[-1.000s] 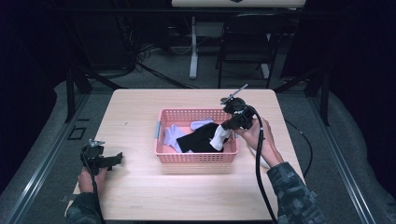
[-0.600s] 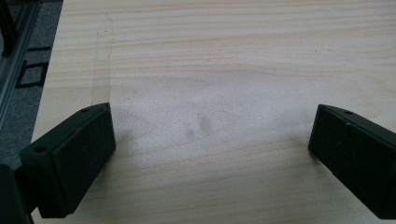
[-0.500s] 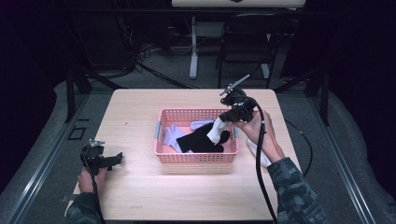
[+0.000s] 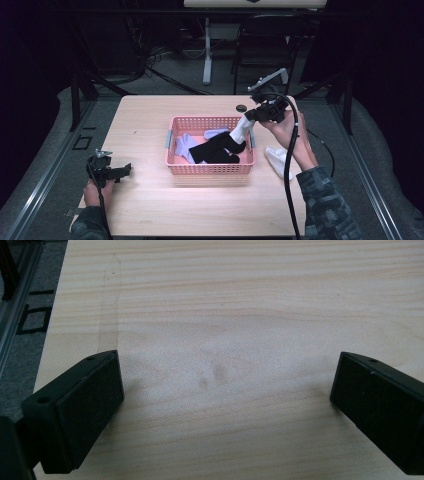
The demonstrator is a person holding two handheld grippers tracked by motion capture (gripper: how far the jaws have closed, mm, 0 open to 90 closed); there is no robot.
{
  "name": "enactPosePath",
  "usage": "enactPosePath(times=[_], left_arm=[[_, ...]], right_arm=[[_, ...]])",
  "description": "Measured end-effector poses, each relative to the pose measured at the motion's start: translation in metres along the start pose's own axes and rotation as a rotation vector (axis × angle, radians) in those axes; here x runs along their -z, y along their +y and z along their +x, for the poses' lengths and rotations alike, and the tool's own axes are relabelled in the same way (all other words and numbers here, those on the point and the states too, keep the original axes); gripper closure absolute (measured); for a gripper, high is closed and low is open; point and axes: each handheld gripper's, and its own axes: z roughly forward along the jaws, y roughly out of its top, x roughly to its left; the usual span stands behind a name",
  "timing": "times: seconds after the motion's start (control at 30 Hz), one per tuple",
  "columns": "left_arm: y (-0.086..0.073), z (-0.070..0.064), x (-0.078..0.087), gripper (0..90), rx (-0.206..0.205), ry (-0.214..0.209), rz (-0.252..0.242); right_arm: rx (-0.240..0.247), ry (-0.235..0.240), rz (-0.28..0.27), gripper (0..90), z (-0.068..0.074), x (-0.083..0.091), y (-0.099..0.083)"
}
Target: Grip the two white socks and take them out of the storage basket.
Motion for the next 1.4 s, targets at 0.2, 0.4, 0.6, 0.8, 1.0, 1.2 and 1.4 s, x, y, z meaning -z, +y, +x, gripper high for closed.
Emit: enactPosePath(times=[0.2, 0.4, 0.6, 0.8, 1.0, 1.2, 1.4], left_arm=[[0.000, 0.000, 0.000, 0.5, 0.000, 0.003, 0.002], [0.000, 0.000, 0.000, 0.5, 0.000, 0.003, 0.003], [0.000, 0.000, 0.000, 0.5, 0.000, 0.003, 0.002], [0.000, 0.000, 0.000, 0.5, 0.000, 0.004, 0.002], [0.000, 0.000, 0.000, 0.5, 0.001, 0.001, 0.001], [0.000, 0.000, 0.000, 0.5, 0.001, 0.001, 0.000], [0.000, 0.000, 0.000, 0.5, 0.001, 0.002, 0.001]], right_arm=[[-0.030, -0.012, -0.005, 88.7, -0.011, 0.011, -0.007], [-0.057, -0.033, -0.015, 88.7, -0.023, 0.023, -0.017], [-0.094, -0.037, 0.006, 88.6, -0.036, 0.029, -0.032], [-0.139, -0.055, 0.014, 88.7, -0.051, 0.032, -0.054], [-0.179, -0.075, 0.027, 88.7, -0.063, 0.032, -0.075], [-0.222, -0.091, 0.088, 88.6, -0.071, 0.020, -0.100], [-0.250, -0.094, 0.143, 88.5, -0.074, -0.005, -0.118]])
